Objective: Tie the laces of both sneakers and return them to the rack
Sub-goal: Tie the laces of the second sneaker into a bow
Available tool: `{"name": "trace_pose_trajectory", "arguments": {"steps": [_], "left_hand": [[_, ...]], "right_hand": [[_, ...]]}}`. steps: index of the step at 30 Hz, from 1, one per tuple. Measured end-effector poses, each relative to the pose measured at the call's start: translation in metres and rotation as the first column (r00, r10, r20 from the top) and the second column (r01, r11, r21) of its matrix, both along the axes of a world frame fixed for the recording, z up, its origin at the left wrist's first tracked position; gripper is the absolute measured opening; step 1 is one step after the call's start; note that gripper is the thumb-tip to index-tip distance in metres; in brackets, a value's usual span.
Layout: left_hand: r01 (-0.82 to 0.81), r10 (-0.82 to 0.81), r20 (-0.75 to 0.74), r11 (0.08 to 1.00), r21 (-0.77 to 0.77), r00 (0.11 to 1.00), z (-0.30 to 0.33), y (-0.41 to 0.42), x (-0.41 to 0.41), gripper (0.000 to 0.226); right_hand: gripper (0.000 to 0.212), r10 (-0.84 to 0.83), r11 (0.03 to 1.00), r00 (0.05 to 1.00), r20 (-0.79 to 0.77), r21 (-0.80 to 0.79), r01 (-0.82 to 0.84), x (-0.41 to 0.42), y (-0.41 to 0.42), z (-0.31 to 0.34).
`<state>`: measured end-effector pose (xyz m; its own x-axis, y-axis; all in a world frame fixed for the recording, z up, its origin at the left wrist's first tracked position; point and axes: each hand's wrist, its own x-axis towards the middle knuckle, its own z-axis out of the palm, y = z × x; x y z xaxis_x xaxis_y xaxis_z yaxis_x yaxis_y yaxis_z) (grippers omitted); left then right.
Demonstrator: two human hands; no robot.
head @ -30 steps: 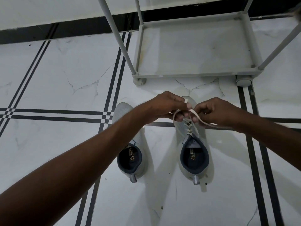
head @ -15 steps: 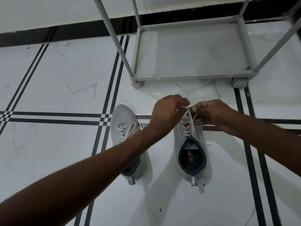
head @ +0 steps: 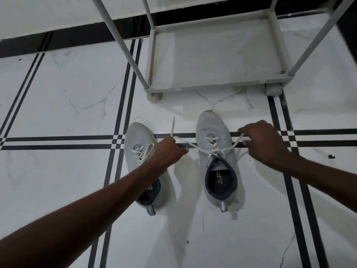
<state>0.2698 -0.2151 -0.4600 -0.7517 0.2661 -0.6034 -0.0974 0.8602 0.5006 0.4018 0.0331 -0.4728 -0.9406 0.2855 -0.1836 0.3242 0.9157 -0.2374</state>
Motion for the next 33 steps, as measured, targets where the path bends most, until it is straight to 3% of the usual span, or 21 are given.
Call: {"name": "trace_pose_trajectory", "arguments": {"steps": [2,5,12,16,22,26,28,30,33], "left_hand": [[0.197,-0.195,-0.292,0.98,-0.024,0.936,0.009,0.011,0.019,0.048],[0.36,-0.299,-0.4,0.929,0.085,0.866,0.013,0.025,0.037,0.04],[0.502,-0.461,-0.34,0.864,0.037,0.82,0.014,0.028,0.028,0.004],[0.646,-0.641,-0.339,0.755,-0.115,0.689,0.008,0.005,0.024,0.017],[0.64,-0.636,-0.286,0.763,-0.092,0.717,-0.005,0.0,0.025,0.018],[0.637,-0.627,-0.184,0.771,-0.006,0.757,-0.002,0.0,0.02,0.014],[0.618,-0.613,-0.088,0.783,0.06,0.785,0.003,-0.003,0.008,0.014],[0.58,-0.581,-0.02,0.808,0.105,0.814,0.008,-0.014,-0.008,0.012],[0.505,-0.533,0.092,0.835,0.218,0.841,0.013,-0.03,-0.023,0.017]], "right_hand": [[0.028,0.033,0.968,0.996,-0.078,-0.247,-0.051,0.001,-0.022,0.004],[0.02,0.012,0.918,0.992,-0.129,-0.392,-0.062,0.003,-0.041,0.008],[0.018,-0.01,0.891,0.991,-0.134,-0.452,-0.052,0.003,-0.033,0.006],[0.028,0.111,0.963,0.988,-0.11,-0.235,-0.134,0.017,-0.022,-0.008],[0.033,0.182,0.968,0.98,-0.081,-0.161,-0.193,0.019,-0.018,-0.023],[0.029,0.168,0.959,0.984,-0.059,-0.221,-0.177,0.017,-0.019,-0.017],[0.021,0.134,0.944,0.99,0.034,-0.307,-0.117,0.013,-0.015,-0.009],[0.018,0.081,0.892,0.987,0.139,-0.452,-0.01,0.014,-0.01,0.001],[0.02,0.055,0.809,0.984,0.171,-0.585,0.057,0.018,-0.004,0.01]]}}
